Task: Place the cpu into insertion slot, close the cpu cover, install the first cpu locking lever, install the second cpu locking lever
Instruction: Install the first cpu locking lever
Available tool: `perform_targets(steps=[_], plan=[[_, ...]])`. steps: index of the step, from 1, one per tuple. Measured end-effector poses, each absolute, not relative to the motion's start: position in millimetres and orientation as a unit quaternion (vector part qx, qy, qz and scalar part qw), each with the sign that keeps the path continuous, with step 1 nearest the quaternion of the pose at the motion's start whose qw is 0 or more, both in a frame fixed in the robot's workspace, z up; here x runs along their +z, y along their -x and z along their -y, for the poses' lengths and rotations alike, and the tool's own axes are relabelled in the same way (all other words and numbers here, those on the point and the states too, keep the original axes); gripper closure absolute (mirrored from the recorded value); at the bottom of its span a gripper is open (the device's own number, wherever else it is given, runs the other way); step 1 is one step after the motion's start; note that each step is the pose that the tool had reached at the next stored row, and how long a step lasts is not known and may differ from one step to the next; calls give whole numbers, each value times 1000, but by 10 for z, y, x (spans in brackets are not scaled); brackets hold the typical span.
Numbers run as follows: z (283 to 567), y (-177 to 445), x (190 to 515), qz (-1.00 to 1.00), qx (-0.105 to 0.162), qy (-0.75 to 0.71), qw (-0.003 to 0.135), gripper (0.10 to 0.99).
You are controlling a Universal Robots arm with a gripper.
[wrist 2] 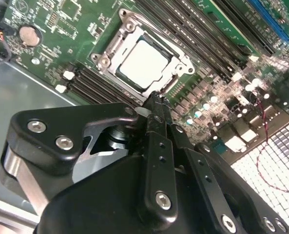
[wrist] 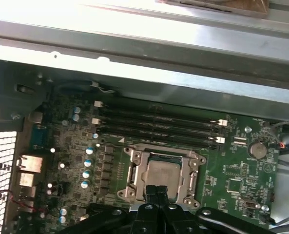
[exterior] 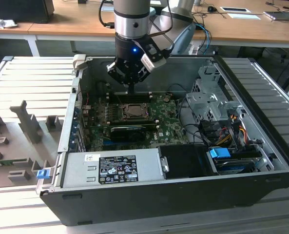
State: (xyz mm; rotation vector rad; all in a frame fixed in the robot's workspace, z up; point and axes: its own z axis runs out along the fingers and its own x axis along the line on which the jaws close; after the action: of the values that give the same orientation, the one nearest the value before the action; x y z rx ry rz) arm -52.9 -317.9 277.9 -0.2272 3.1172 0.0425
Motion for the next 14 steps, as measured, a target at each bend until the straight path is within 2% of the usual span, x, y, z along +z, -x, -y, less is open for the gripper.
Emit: perform_targets(steps=[14], plan=[[3180,651,2777,-997,21,73,8,980]])
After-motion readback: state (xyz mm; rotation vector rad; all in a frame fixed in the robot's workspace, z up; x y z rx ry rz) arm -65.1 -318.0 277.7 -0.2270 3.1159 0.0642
